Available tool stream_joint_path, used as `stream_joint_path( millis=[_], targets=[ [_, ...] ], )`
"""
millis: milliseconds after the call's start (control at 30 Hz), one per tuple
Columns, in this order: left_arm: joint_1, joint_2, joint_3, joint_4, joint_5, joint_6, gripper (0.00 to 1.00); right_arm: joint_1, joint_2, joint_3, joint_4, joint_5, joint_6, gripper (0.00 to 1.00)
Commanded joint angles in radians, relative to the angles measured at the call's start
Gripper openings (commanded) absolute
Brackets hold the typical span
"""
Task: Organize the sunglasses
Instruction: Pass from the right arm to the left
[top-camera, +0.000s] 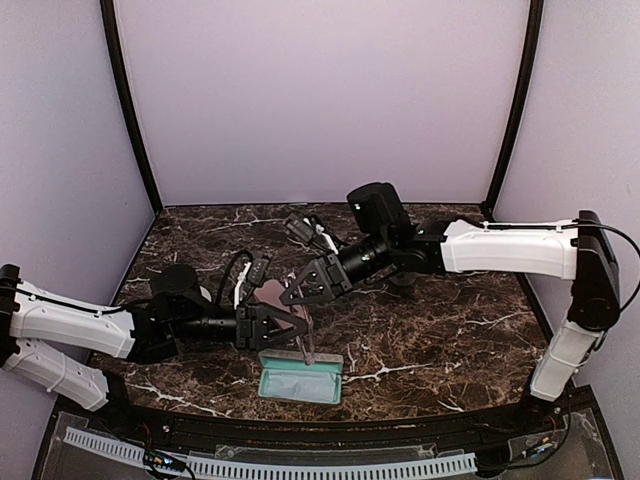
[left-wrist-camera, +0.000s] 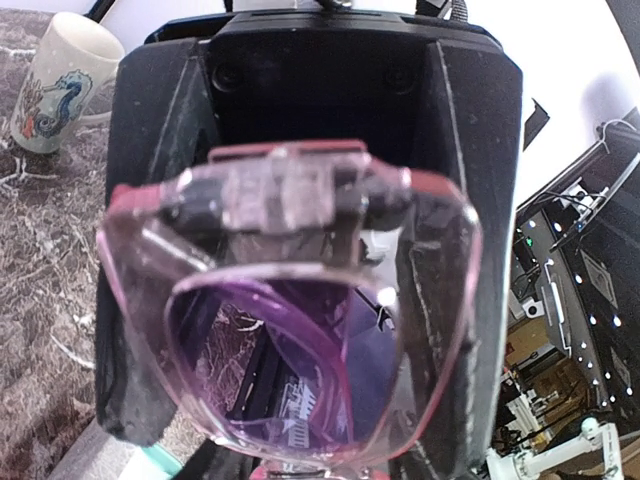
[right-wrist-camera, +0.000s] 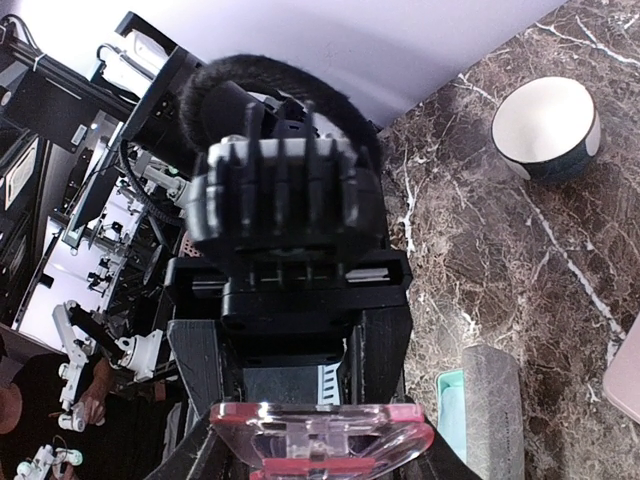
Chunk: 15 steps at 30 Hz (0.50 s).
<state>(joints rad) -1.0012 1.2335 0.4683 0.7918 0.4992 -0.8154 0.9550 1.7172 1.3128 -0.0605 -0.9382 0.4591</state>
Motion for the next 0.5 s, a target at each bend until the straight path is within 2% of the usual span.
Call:
stream_joint_path(
  millis=[0,300,467],
  targets=[
    [0.004,-0.023,0.018,-0.035,-0.016,0.019,0.43,0.006,0.021,0.023,0.0,-0.018,-0.021,0.27],
    [0.004,-0.027,0.009,-0.039,-0.072,0.011,0.22,0.007,0.027,0.023,-0.015,-0.023,-0.032,0.27],
    [0.004,-0.026,0.003,-0.039,-0.082,0.001,0.15,0.007,0.028,0.022,-0.019,-0.022,-0.033,0.3]
  ],
)
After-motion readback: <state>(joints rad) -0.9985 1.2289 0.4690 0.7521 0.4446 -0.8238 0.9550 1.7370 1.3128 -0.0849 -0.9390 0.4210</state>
